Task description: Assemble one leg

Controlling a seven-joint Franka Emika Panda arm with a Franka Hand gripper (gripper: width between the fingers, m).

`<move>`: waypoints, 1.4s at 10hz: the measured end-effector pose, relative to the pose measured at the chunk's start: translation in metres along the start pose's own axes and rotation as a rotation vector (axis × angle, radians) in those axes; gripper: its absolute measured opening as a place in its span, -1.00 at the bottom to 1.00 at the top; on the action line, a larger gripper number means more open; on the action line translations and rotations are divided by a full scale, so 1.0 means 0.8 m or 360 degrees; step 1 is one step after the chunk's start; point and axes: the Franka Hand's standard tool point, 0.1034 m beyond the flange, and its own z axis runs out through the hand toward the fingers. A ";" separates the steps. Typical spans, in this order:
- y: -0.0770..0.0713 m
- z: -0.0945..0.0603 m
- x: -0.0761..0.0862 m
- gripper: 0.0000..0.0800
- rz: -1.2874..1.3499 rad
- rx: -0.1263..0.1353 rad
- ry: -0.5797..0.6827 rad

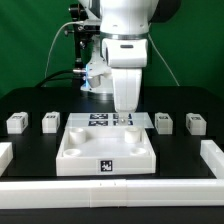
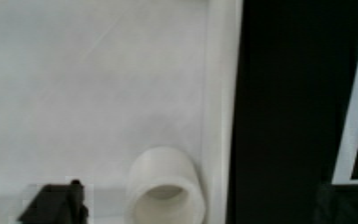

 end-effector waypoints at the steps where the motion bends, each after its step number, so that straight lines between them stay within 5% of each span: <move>1: -0.004 0.008 -0.007 0.63 0.0006 0.0015 0.0006; 11: -0.013 0.042 -0.006 0.63 0.0023 0.0088 0.0031; 13: -0.015 0.043 -0.007 -0.02 0.0028 0.0094 0.0031; 14: -0.015 0.043 -0.007 -0.02 0.0028 0.0094 0.0031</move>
Offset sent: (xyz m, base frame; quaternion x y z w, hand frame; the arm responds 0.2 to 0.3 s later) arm 0.0015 -0.0017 -0.0119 0.0061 0.0092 -0.0011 0.9999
